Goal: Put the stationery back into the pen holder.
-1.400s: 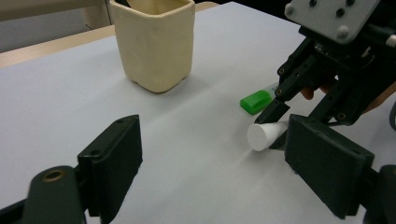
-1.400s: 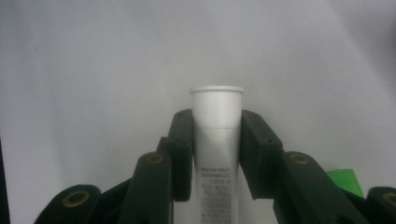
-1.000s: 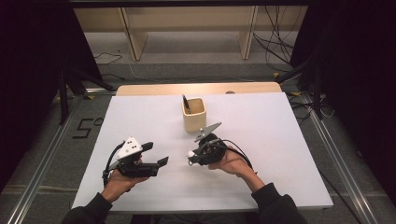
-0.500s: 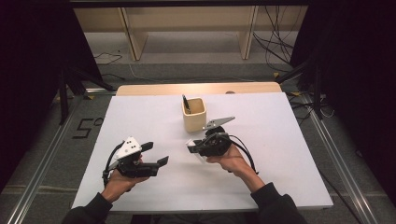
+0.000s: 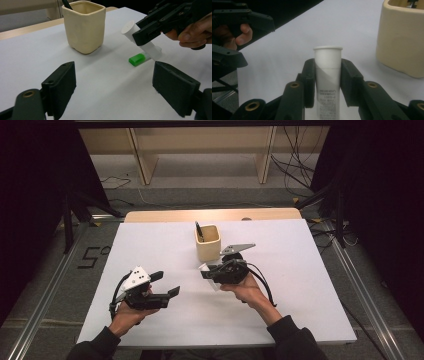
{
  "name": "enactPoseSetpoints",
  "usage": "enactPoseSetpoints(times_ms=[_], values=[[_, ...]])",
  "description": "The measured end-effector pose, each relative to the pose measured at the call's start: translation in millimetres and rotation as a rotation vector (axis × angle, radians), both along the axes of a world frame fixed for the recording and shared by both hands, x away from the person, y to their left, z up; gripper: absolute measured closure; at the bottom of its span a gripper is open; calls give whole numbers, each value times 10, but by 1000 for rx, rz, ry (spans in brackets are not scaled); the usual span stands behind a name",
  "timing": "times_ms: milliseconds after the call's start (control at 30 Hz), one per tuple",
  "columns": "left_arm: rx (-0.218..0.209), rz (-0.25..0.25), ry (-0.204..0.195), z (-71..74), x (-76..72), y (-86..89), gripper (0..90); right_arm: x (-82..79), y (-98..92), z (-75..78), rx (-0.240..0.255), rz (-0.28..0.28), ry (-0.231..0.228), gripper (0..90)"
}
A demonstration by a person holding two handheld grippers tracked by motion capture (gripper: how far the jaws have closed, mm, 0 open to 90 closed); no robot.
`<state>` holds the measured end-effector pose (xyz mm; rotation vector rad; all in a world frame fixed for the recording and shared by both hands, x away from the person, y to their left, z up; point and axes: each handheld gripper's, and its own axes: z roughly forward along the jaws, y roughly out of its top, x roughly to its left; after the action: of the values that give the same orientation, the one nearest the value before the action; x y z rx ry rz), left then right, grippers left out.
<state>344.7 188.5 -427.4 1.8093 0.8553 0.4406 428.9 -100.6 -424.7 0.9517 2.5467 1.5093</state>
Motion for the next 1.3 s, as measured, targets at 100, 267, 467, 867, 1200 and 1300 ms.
enactPoseSetpoints(times_ms=[100, 267, 467, 867, 1200, 1300], values=[[-4, 4, -2, 2, -1, 3, 185, 16, -12, 13, 14, -19, 2, 679], [-9, 6, -4, 3, -2, 3, 185, 64, -36, 53, 43, -61, -9, 678], [-12, 10, -7, 5, 1, 5, 185, 128, -4, 116, 72, -84, -20, 678], [-13, 10, -5, 1, 9, 1, 185, 278, 56, 226, 98, -136, -44, 678], [-15, 12, -6, -1, 12, 4, 185, 369, 59, 307, 100, -171, -59, 678], [-15, 12, -6, -1, 13, 5, 185, 399, 58, 337, 99, -178, -64, 678]])
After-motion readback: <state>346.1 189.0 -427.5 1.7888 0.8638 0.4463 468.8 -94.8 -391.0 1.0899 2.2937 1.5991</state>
